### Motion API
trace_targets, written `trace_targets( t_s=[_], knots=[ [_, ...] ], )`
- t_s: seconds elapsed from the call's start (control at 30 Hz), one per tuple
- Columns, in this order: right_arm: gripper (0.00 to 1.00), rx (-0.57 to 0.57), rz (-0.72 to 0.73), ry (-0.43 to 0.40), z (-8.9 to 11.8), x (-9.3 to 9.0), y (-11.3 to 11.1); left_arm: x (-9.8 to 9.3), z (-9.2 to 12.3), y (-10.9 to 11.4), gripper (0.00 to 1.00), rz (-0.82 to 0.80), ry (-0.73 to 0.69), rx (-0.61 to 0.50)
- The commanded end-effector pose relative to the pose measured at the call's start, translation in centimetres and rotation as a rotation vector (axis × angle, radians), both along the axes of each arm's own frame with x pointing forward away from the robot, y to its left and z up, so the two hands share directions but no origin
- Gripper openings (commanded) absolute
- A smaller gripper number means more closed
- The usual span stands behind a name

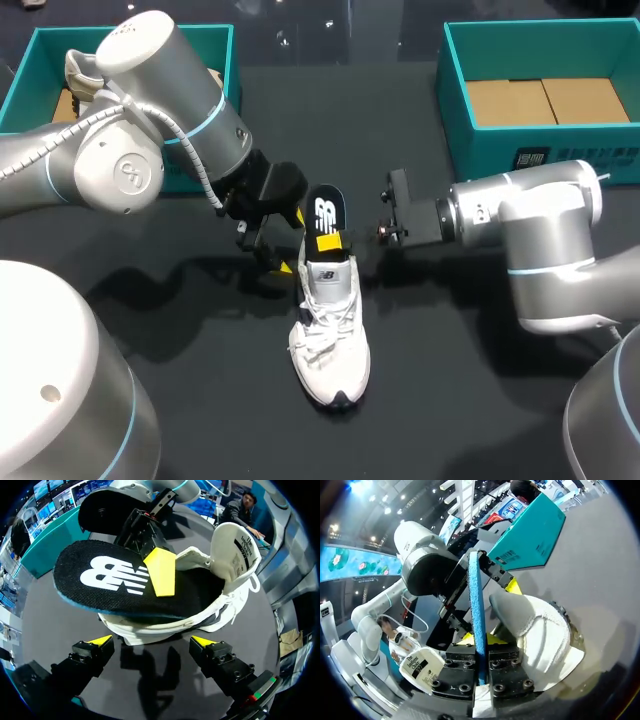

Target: Take the shoe out of the shoebox, open the shoe tongue, remove and reinsert the insole, then place the shoe into the shoebox

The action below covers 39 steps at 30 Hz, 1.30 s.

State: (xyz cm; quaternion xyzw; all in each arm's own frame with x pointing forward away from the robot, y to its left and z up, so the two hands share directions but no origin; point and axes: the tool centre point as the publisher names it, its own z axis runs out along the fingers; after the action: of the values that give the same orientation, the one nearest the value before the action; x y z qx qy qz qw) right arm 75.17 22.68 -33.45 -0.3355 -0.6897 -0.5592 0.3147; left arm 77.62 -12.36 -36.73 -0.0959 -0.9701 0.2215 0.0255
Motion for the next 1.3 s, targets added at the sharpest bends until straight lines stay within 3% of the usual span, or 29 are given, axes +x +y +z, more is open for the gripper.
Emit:
trace_targets(
  t_s=[0.03, 0.4, 0.43, 0.57, 0.87, 1.1, 1.3],
  knots=[
    [0.0, -0.001, -0.006, 0.012, -1.0, -1.3, 0.2, 0.1, -0.1, -0.1, 1.0, -0.001, 0.0, 0.003],
    [0.0, 0.003, -0.015, 0.016, -1.2, -1.9, 0.7, 0.1, -0.1, -0.1, 1.0, -0.001, 0.0, 0.003],
    [0.15, 0.003, -0.016, 0.008, -1.0, -1.8, 0.7, 0.1, -0.1, -0.1, 1.0, -0.001, 0.0, 0.003],
    [0.2, 0.0, -0.028, -0.026, -0.1, -1.1, 0.6, 0.1, -0.1, -0.1, 1.0, -0.001, 0.0, 0.003],
    [0.16, 0.002, -0.048, -0.078, 1.2, 0.7, -0.1, 0.1, -0.1, -0.1, 1.0, -0.001, 0.0, 0.003],
    [0.0, 0.015, -0.07, -0.096, 1.8, 2.1, -0.7, 0.1, -0.1, -0.1, 1.0, -0.001, 0.0, 0.003],
    [0.0, 0.013, -0.049, -0.078, 1.3, 2.3, -0.3, 0.1, -0.1, -0.1, 1.0, -0.001, 0.0, 0.003]
  ],
)
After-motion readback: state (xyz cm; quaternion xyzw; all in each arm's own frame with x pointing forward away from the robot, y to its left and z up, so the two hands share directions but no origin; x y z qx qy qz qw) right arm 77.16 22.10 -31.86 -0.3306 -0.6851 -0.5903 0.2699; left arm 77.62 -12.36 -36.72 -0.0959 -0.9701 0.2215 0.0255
